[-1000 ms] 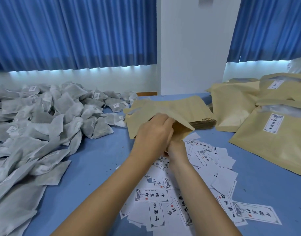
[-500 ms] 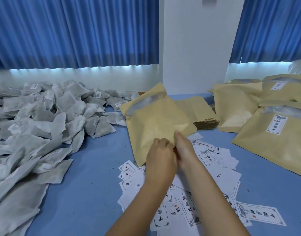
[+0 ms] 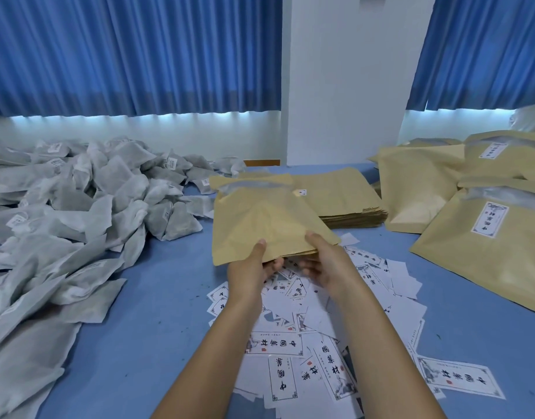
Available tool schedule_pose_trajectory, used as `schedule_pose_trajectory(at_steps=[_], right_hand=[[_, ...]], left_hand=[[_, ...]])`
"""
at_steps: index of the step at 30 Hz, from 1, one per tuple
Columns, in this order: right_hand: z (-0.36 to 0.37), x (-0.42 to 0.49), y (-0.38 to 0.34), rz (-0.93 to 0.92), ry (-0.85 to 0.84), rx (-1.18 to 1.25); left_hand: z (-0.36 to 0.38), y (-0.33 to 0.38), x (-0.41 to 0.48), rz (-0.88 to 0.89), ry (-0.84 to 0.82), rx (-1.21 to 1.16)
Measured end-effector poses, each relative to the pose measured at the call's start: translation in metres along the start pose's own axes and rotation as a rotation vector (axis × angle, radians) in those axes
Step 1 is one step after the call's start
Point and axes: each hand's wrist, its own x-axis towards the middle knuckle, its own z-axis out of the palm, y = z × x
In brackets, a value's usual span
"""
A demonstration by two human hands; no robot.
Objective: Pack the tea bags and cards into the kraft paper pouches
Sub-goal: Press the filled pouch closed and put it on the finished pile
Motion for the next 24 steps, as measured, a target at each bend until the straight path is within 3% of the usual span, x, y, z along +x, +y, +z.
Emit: schedule_pose_trajectory(at_steps=[2,6,13,18,24], right_hand=[[-0.01,0.002,-0.003,-0.058,0.108,0.063],[-0.015,0.0,-0.005,-0.155,0.109,0.076],[-0.013,0.002,-0.005,-0.146,0.159,0.087],[-0.007,-0.002,-0.004,-0.14,0.081,0.09],[-0.013,-0.003,-0.007,-0.137,0.16,0.285]], left_hand=[[-0.003,0.001,0.001,0.0,0.048,-0.044],[-0.005,0.001,0.001,0.008,0.033,-0.104],[-0.006,0.001,0.0,-0.038,-0.005,-0.145],[-0.006,-0.001,-0.001,-0.037,-0.032,-0.12],[-0.01,0.005,0.002,0.016,-0.029,-0.092]])
